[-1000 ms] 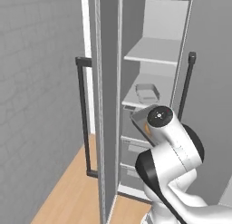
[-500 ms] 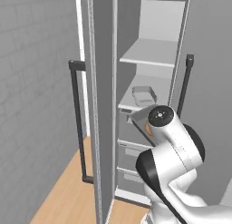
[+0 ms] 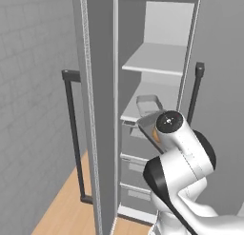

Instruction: Take the meat container that has the shrimp and place it on the second highest rack of the freezer. Then take the vegetable container that has the squash and garlic and place it on the highest rack of the freezer.

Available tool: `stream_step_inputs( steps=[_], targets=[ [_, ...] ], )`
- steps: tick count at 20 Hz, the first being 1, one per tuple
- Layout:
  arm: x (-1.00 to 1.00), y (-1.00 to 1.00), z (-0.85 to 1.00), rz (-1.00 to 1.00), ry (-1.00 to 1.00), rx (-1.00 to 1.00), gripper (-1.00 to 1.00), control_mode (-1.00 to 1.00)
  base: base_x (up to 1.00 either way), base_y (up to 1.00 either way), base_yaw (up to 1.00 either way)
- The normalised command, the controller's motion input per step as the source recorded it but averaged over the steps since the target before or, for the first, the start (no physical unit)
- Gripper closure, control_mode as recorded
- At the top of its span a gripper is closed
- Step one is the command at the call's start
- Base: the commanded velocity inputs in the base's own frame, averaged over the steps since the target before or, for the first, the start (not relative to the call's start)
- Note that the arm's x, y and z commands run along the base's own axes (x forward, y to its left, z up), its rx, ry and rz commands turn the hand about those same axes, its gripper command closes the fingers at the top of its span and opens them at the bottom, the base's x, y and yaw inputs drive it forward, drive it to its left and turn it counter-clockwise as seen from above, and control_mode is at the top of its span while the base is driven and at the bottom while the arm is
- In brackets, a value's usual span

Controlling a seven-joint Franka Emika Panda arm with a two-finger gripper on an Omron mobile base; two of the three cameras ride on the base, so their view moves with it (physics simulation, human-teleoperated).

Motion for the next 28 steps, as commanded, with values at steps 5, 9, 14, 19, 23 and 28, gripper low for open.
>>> stream_step_inputs(
  steps=[5, 9, 14, 19, 23, 28],
  targets=[
    [0.00, 0.00, 0.00, 0.00, 0.00, 0.00, 1.00, 1.00, 0.50, -0.02, 0.00],
    [0.00, 0.00, 0.00, 0.00, 0.00, 0.00, 1.00, 1.00, 0.50, 0.06, 0.00],
    [0.00, 0.00, 0.00, 0.00, 0.00, 0.00, 1.00, 1.00, 0.30, 0.06, 0.00],
    [0.16, 0.24, 0.37, -0.08, -0.06, -0.01, 1.00, -1.00, 0.00, 0.00, 0.00],
    [0.49, 0.44, 0.72, -0.27, -0.20, -0.02, 1.00, -1.00, 0.00, 0.00, 0.00],
    [0.59, 0.15, 0.39, -0.28, -0.11, 0.00, 1.00, -1.00, 0.00, 0.00, 0.00]
  ],
)
